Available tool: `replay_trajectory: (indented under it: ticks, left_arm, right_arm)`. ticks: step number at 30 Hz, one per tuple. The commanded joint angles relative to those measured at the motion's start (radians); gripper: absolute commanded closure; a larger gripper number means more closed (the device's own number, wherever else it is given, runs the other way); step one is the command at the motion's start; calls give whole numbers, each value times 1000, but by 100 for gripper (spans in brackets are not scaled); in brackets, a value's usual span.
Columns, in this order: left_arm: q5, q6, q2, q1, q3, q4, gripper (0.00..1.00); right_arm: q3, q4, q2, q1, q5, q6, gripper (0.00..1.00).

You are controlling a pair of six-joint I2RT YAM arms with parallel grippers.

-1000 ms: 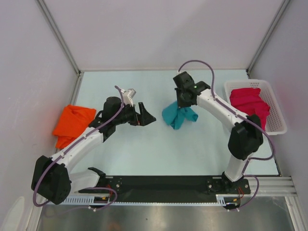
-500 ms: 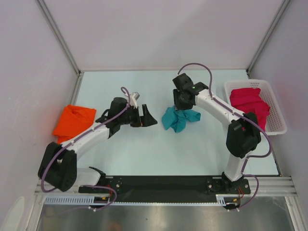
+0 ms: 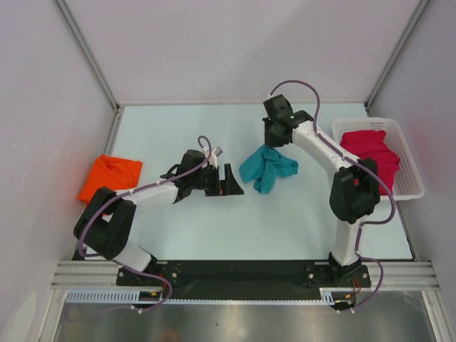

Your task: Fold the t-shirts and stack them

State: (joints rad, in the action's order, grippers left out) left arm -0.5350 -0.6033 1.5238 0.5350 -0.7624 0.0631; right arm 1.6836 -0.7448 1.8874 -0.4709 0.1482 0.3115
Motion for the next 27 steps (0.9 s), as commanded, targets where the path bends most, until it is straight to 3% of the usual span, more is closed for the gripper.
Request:
replay_trajectory:
  ticks: [1, 5, 8, 12, 15, 20, 27]
  left_arm:
    - [-20, -7, -1, 5, 9, 60, 0]
    - [-34, -9, 25, 6, -5, 66, 0]
    - [-51, -10, 44, 8, -17, 67, 0]
    - [-36, -3, 4, 10, -6, 57, 0]
    - [-16, 13, -11, 10, 2, 35, 0]
    - [-5, 28, -8, 10, -6, 18, 0]
    - [52, 23, -20, 11, -29, 4, 0]
  right_arm:
    - [110, -19, 13, -21, 2, -22, 100]
    - [56, 16, -37, -37, 39, -29, 100]
    - [103, 18, -18, -20, 45, -54, 100]
    - [394, -66, 106, -17, 54, -91, 100]
    - [496, -62, 128, -44, 80, -91, 100]
    - [423, 12, 21, -136, 112, -86, 100]
    - [510, -99, -83, -267, 183, -80, 100]
